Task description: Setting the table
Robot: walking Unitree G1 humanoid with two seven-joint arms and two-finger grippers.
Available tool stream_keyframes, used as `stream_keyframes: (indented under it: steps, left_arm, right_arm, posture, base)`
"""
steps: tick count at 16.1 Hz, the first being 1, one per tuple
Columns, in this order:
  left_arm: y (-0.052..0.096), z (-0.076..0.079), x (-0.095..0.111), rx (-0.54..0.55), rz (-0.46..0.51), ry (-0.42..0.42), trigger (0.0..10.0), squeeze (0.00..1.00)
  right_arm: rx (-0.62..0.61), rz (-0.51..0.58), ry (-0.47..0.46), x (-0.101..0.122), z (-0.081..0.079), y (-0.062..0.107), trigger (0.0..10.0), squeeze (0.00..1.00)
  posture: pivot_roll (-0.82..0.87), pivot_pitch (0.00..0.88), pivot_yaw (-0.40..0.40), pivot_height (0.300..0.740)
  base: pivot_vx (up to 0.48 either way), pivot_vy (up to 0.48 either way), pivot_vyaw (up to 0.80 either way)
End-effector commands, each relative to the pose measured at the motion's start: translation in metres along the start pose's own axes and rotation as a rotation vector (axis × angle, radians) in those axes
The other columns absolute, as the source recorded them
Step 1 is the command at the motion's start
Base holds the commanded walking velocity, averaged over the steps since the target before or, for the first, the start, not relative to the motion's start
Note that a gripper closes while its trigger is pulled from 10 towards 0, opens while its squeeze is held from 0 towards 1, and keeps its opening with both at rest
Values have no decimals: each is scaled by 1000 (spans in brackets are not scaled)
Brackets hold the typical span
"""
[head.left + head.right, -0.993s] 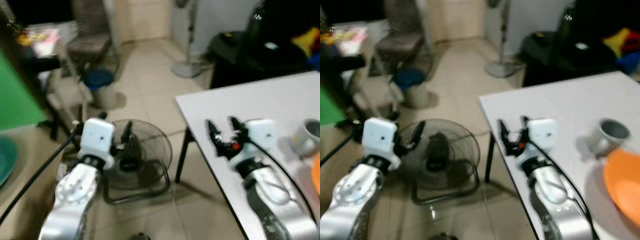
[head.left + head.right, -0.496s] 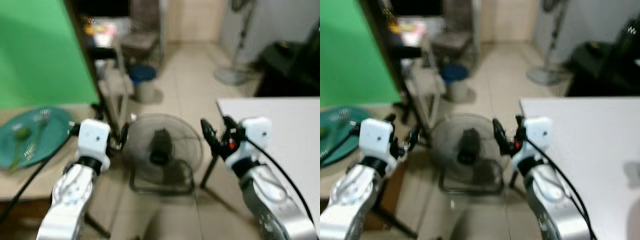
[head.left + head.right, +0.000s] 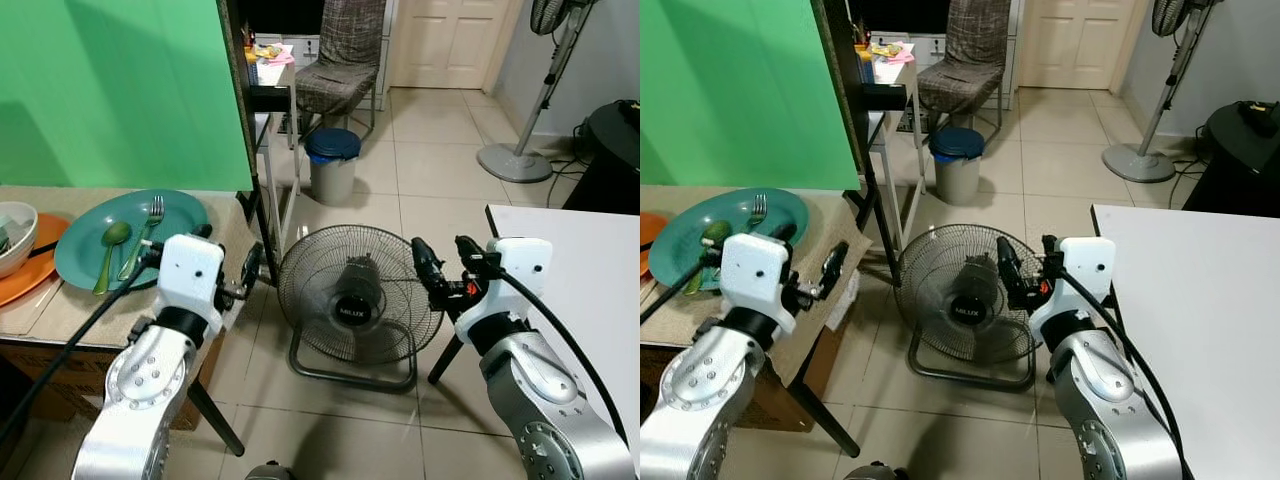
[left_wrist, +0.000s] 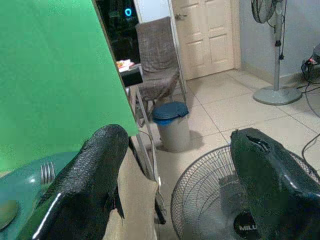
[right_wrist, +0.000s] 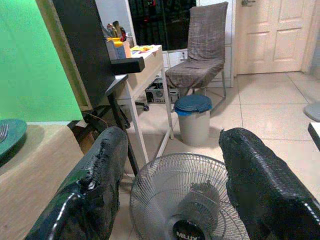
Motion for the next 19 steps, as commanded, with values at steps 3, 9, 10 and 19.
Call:
stream_keyframes:
  steps: [3,9,10,19]
  left_arm:
    - [0,-2,0,-8,-8,-9,10000,0]
    - [1,-3,0,-9,-11,-8,10000,0]
    - [1,-3,0,-10,-11,-8,10000,0]
    - [0,0,-1,-26,-16,-11,10000,0]
  right_arm:
    - [-17,-26,1,-2,2,-3,10000,0]
    - [-16,-34,-5,-4,1,-3,10000,0]
    - [-16,-35,-5,-4,1,-3,10000,0]
    - [-56,-29,-7,-2,5,-5,10000,0]
  posture:
    - [138,0,40,740]
    - [142,0,37,740]
    - [142,0,37,740]
    - [138,0,40,740]
  base:
    - [0,0,0]
    - [0,258,0]
    - [0,319,0]
    - [0,316,0]
Point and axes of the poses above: a point about 5 cm out from each wrist's last joint towards the gripper, its own y axis pointing back from the gripper into the wrist, its own x axis along the axis of the wrist's last joint, z = x × y, the point moved 3 cm from there along -y, pointing out of the wrist towards the gripper, and after that the axes turned 7 degrees about y, right-handed, at the moved point
